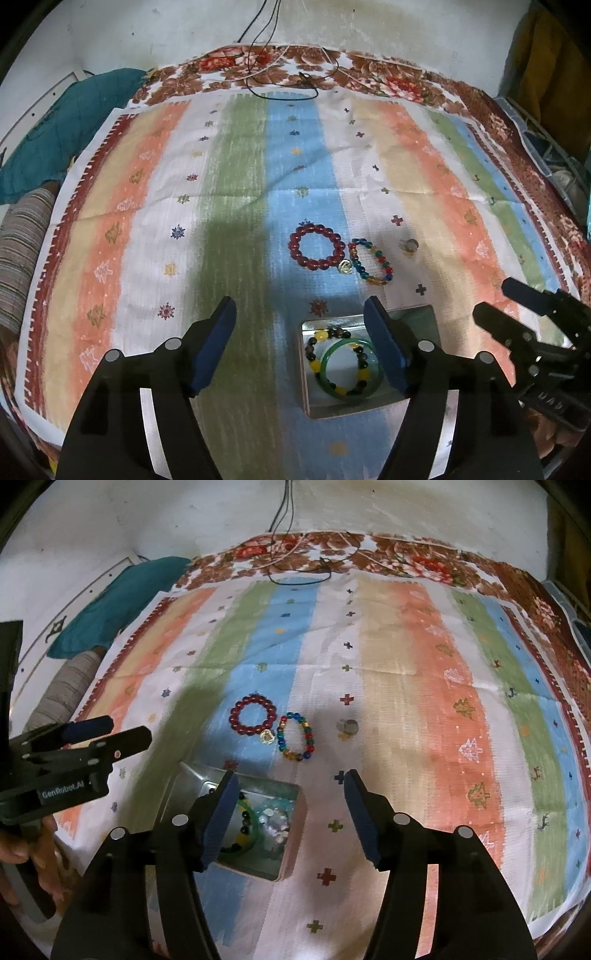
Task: Organize jewelry
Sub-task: 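Move both open tools from the tin toward the red and multicolor bracelets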
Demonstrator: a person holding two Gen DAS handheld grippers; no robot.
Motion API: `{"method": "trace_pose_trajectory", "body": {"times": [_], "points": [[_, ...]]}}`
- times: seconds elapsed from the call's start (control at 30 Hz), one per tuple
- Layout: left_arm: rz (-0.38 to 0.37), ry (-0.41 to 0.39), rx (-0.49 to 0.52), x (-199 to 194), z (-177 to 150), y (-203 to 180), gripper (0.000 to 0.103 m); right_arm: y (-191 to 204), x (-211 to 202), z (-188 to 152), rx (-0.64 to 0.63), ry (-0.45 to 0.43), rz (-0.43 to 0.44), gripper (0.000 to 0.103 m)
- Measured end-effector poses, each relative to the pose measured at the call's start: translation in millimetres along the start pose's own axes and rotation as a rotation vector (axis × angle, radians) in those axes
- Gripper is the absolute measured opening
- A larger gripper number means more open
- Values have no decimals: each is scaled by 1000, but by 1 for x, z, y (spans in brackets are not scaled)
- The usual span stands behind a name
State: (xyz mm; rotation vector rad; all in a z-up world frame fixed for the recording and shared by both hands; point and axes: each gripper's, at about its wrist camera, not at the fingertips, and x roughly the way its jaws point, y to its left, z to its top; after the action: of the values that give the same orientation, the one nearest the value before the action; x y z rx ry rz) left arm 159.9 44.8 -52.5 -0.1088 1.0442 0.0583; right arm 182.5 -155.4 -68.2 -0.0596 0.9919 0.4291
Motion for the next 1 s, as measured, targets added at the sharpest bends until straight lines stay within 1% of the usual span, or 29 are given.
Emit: {"method": "trace_pose_trajectory", "body": {"times": [0.13,0.23,0.37,0.57,0.7,0.77,0.87,1.0], "points": [[13,9,6,7,3,0,73,-2,7,4,-3,16,0,61],[-6,-6,-29,8,6,5,73,-3,11,7,-7,22,-1,64],[-13,1,-70,15,9,12,74,-3,21,10,-13,42,-10,65],[1,44,-88,35,11,21,74,1,39,11,-36,76,-31,65],[-19,72,-124,48,14,27,74,2,52,14,-56,103,-49,65],[-15,70,-116,51,16,26,74,1,56,16,-53,107,-53,65],[10,53,-90,55,21,22,74,1,60,18,-57,107,-62,65],[9,56,-78,63,27,19,74,-1,66,22,-48,105,-72,65]]}}
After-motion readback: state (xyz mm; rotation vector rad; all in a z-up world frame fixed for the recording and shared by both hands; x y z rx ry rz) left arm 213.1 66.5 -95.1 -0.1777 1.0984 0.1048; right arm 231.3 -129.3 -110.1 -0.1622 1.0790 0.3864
